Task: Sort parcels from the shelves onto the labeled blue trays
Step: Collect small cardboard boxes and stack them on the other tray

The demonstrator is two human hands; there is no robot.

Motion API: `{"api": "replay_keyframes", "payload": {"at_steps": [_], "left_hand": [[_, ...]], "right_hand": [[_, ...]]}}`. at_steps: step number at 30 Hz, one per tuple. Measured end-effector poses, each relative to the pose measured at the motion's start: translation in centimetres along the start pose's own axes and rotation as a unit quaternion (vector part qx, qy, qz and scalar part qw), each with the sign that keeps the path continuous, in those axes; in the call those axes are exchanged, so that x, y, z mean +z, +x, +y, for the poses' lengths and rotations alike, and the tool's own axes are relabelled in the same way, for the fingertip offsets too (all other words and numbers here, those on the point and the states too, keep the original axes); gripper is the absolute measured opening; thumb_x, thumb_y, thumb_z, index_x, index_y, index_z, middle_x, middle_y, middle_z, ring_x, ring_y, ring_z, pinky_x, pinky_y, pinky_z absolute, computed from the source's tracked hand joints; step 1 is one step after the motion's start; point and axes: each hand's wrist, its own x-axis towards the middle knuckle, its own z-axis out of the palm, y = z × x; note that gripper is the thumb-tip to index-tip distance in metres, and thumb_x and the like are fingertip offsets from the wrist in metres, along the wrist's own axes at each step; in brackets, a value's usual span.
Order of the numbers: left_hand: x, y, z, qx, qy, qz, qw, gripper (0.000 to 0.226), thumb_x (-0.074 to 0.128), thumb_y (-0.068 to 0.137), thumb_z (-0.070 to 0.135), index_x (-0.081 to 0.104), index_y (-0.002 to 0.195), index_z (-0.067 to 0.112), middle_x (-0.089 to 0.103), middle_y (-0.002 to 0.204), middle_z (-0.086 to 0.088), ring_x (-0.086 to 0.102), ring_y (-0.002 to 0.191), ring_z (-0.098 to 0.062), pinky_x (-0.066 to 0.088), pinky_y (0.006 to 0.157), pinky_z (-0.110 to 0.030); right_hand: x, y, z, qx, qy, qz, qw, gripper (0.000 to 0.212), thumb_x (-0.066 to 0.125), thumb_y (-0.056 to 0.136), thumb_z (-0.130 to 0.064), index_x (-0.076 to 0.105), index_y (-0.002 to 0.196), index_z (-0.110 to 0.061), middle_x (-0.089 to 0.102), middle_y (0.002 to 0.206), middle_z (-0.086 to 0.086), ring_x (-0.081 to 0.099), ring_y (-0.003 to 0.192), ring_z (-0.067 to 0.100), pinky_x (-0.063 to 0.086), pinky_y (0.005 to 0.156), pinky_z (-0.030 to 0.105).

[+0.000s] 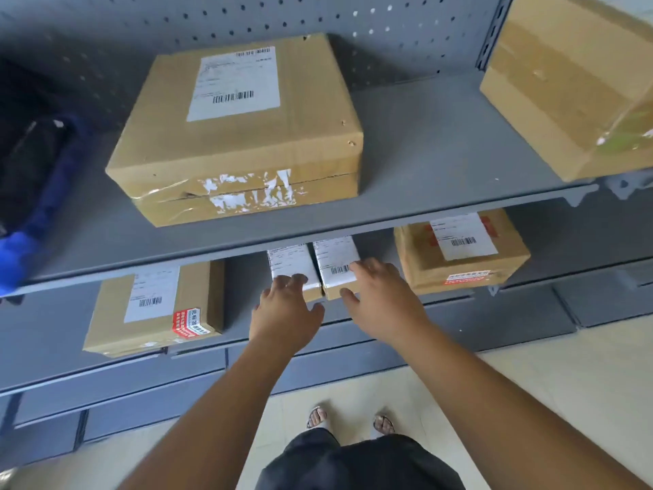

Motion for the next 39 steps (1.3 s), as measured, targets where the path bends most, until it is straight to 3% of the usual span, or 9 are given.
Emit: {"api": "replay_keyframes", "payload": {"at_steps": [8, 12, 16, 25, 32, 39], "left_hand": [[3.8, 3.4, -2.9, -0.029, 0.005, 0.053, 0.998, 0.070, 0.059, 0.091, 0.055, 0.030, 0.151, 0.033, 0.029, 0.157, -0.002, 0.034, 0.141, -0.029, 0.039, 0.108, -0.048], [6.2, 5.8, -3.5, -0.014, 0.011, 0.075, 0.997, 0.082, 0.059, 0.088, 0.062, 0.022, 0.156, 0.035, 0.010, 0.166, -0.001, 0.014, 0.151, -0.029, 0.035, 0.113, -0.050], [8.1, 7.6, -4.1, 0.013, -0.017, 0.088, 0.996, 0.084, 0.061, 0.085, 0.065, 0.026, 0.155, 0.035, 0.009, 0.165, 0.002, 0.009, 0.152, -0.026, 0.034, 0.113, -0.049], [9.0, 9.8, -5.6, 0.036, -0.017, 0.167, 0.985, 0.069, 0.061, 0.083, 0.068, 0.043, 0.137, 0.029, 0.021, 0.162, 0.006, 0.032, 0.141, -0.031, 0.043, 0.105, -0.049], [9.2, 9.4, -5.7, 0.018, -0.025, 0.159, 0.987, 0.071, 0.059, 0.085, 0.065, 0.040, 0.144, 0.030, 0.020, 0.162, 0.008, 0.035, 0.136, -0.033, 0.049, 0.100, -0.053], [7.8, 6.2, -5.2, -0.005, -0.054, 0.114, 0.992, 0.072, 0.061, 0.088, 0.056, 0.035, 0.151, 0.033, 0.019, 0.161, 0.009, 0.032, 0.137, -0.033, 0.044, 0.107, -0.051]], "right_hand": [[5.0, 4.8, 0.1, -0.002, -0.017, 0.013, 1.000, 0.054, 0.055, 0.096, -0.044, 0.050, 0.141, -0.015, 0.050, 0.141, 0.011, 0.048, 0.124, 0.037, 0.045, 0.097, 0.044], [7.4, 7.3, 0.4, -0.002, -0.015, 0.040, 0.999, 0.064, 0.057, 0.093, -0.047, 0.044, 0.149, -0.017, 0.038, 0.156, 0.015, 0.035, 0.139, 0.040, 0.041, 0.106, 0.051], [9.5, 8.6, 1.3, -0.027, -0.014, 0.053, 0.998, 0.063, 0.051, 0.093, -0.045, 0.045, 0.151, -0.020, 0.033, 0.163, 0.010, 0.026, 0.148, 0.039, 0.035, 0.113, 0.053], [10.9, 10.0, 3.2, -0.063, 0.008, 0.119, 0.991, 0.066, 0.031, 0.078, -0.045, 0.058, 0.132, -0.017, 0.049, 0.148, 0.009, 0.035, 0.143, 0.034, 0.049, 0.101, 0.053], [11.3, 9.6, 3.9, -0.058, -0.013, 0.103, 0.993, 0.058, 0.067, 0.080, -0.043, 0.054, 0.133, -0.022, 0.045, 0.149, 0.001, 0.032, 0.144, 0.029, 0.056, 0.084, 0.050], [10.3, 7.1, 3.1, -0.051, 0.024, 0.107, 0.993, 0.052, 0.068, 0.076, -0.036, 0.061, 0.127, -0.023, 0.051, 0.143, -0.004, 0.038, 0.143, 0.022, 0.056, 0.085, 0.046]]}}
